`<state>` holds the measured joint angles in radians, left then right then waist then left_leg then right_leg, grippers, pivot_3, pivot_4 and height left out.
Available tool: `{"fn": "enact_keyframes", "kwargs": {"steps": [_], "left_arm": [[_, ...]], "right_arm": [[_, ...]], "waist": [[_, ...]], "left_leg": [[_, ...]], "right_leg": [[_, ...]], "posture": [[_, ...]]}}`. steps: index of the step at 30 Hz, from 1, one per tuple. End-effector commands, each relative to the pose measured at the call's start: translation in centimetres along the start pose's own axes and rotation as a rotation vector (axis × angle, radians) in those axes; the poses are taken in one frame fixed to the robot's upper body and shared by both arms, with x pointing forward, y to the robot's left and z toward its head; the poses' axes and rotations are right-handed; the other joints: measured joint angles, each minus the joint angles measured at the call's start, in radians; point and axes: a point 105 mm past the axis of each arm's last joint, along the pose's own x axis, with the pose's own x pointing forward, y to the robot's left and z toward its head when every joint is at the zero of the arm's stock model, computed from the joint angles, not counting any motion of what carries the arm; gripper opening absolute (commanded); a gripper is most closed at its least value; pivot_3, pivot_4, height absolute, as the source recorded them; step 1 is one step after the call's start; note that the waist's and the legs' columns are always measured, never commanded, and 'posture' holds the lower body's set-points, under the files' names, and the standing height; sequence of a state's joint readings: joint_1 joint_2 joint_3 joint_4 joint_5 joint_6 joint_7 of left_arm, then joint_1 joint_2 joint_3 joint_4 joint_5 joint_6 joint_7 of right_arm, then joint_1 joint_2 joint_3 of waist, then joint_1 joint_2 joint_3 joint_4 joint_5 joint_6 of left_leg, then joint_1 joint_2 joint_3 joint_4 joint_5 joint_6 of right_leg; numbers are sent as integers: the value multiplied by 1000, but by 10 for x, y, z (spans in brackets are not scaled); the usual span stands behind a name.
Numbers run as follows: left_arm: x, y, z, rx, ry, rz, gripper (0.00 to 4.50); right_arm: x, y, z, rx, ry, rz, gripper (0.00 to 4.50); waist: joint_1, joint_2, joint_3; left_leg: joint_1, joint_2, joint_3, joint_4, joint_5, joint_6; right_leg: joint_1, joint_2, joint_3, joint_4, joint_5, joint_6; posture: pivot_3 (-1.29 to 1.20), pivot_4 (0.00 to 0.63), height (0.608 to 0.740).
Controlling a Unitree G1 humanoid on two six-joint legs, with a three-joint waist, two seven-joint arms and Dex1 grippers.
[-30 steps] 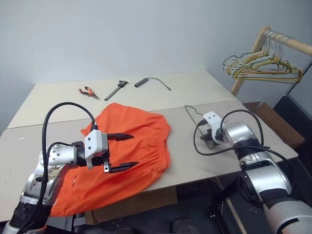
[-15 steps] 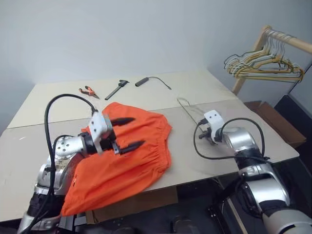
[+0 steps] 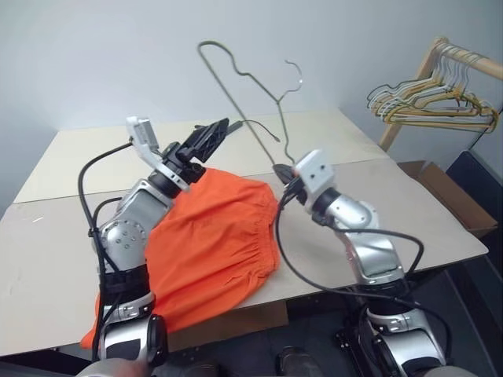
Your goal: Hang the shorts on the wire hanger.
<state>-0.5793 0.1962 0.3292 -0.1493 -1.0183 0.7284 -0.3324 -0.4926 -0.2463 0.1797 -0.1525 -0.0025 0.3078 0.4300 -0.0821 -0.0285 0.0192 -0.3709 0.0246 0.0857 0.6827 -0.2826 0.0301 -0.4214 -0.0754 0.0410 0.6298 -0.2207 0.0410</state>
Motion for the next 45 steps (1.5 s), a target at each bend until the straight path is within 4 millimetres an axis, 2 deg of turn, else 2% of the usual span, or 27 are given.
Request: {"fn": "enact_keyframes", "kwargs": {"steps": [1,3,6,17,18,23,26,31,34,37,41,45], "left_arm": [[9,-12,7,12,-29,-30,4500],[11,-13,6,39,-42,-26,4500],[12,-12,6,31,-63,-26,3897],[12,-5,9,25,-93,4,207],[11,-5,8,27,-93,2,65],[11,-3,5,48,-77,11,65],[9,-9,6,101,-94,-28,0],[4,-15,10,160,-116,-82,0],[-4,-12,20,233,-99,-122,0],[-16,-18,34,309,-62,-218,0],[-26,-17,44,368,-6,-285,0],[-36,-27,57,364,5,-414,0]], "right_arm": [[-2,2,22,-74,-93,-27,28],[-2,6,22,-75,-98,-21,28],[-3,9,17,-85,-90,-11,0],[-4,20,13,-120,-95,16,0],[-4,21,14,-123,-99,18,0],[-3,25,16,-160,-116,26,0],[-5,32,13,-201,-93,102,765],[-6,32,18,-175,-113,105,2464],[-14,29,27,-4,-135,179,3497],[-29,18,42,221,-154,287,4476],[-48,7,55,357,-136,434,4476],[-59,-4,49,516,-16,576,4476]], "waist": [[2,0,0],[5,0,0],[8,0,0],[10,0,0],[9,0,0],[10,0,0],[11,0,0],[11,0,0],[8,0,0],[11,0,0],[13,0,0],[13,0,0]], "left_leg": [[0,0,0,0,0,0],[0,-1,0,0,0,0],[0,-1,0,0,0,0],[0,-1,0,0,0,0],[0,-1,0,0,0,0],[0,-1,0,0,0,0],[0,-2,0,0,0,0],[0,-2,0,0,0,0],[1,-2,0,0,0,0],[1,-1,0,0,0,0],[1,-1,0,0,0,1],[1,-1,0,1,0,2]], "right_leg": [[0,0,0,0,0,0],[0,0,0,0,0,0],[1,0,0,-1,0,0],[1,0,0,-1,0,0],[1,0,0,-1,0,0],[1,0,0,-1,0,0],[1,0,0,-2,0,0],[1,0,0,-2,0,0],[1,0,0,-1,0,0],[1,1,-1,-2,0,0],[3,0,-1,-2,0,0],[3,0,-2,-2,0,0]], "posture": [[-52,0,740],[-55,0,740],[-60,0,740],[-54,0,740],[-54,0,740],[-49,0,740],[-47,0,740],[-47,0,740],[-44,0,740],[-39,0,740],[-41,0,740],[-43,0,740]]}}
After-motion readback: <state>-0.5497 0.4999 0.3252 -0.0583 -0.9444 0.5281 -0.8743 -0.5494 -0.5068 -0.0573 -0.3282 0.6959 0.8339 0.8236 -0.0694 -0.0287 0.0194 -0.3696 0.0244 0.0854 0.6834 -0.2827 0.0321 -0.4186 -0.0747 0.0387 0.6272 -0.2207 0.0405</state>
